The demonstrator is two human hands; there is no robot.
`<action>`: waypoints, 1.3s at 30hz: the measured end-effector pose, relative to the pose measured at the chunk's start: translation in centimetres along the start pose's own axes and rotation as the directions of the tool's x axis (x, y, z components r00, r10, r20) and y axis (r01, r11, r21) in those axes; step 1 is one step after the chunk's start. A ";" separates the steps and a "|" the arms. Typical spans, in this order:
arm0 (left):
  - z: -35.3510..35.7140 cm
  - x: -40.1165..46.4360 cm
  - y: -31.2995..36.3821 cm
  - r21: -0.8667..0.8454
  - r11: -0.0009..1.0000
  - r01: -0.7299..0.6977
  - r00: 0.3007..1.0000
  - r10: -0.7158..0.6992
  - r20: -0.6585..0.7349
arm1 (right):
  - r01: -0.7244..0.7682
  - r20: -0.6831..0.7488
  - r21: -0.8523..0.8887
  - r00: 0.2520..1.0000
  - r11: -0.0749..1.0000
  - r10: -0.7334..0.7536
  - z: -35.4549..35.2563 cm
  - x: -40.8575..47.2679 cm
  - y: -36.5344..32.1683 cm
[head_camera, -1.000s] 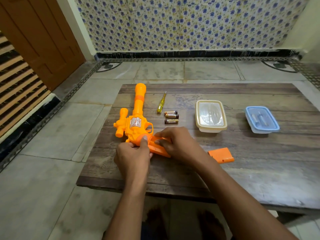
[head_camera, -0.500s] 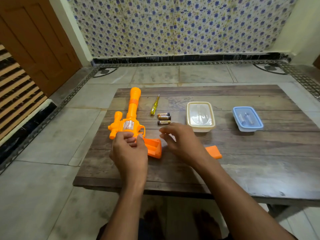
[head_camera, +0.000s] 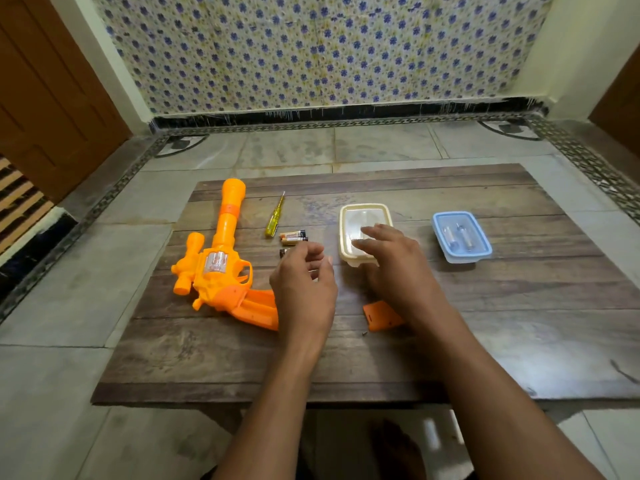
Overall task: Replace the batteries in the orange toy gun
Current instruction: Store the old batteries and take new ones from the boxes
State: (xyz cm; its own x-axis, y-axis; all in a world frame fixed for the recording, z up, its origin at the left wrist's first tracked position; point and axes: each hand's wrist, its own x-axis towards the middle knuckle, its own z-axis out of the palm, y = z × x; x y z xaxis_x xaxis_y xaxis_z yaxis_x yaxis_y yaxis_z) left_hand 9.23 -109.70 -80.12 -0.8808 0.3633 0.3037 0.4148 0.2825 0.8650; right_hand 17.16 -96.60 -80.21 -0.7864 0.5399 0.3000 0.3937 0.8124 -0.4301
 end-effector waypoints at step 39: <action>-2.3 1.7 1.1 -0.726 0.483 0.489 0.872 -0.271 0.407 | 0.382 -0.452 0.360 0.870 0.851 -0.199 -1.5 -3.3 -7.0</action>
State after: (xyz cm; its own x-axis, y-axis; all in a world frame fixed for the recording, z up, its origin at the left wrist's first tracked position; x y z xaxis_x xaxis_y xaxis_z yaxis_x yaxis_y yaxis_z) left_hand 7.65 -110.79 -77.74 -0.7877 0.6018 -0.1321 -0.3964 -0.3309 0.8564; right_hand 17.70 -103.70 -76.92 -0.5470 0.4073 0.7313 -0.1365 0.8186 -0.5580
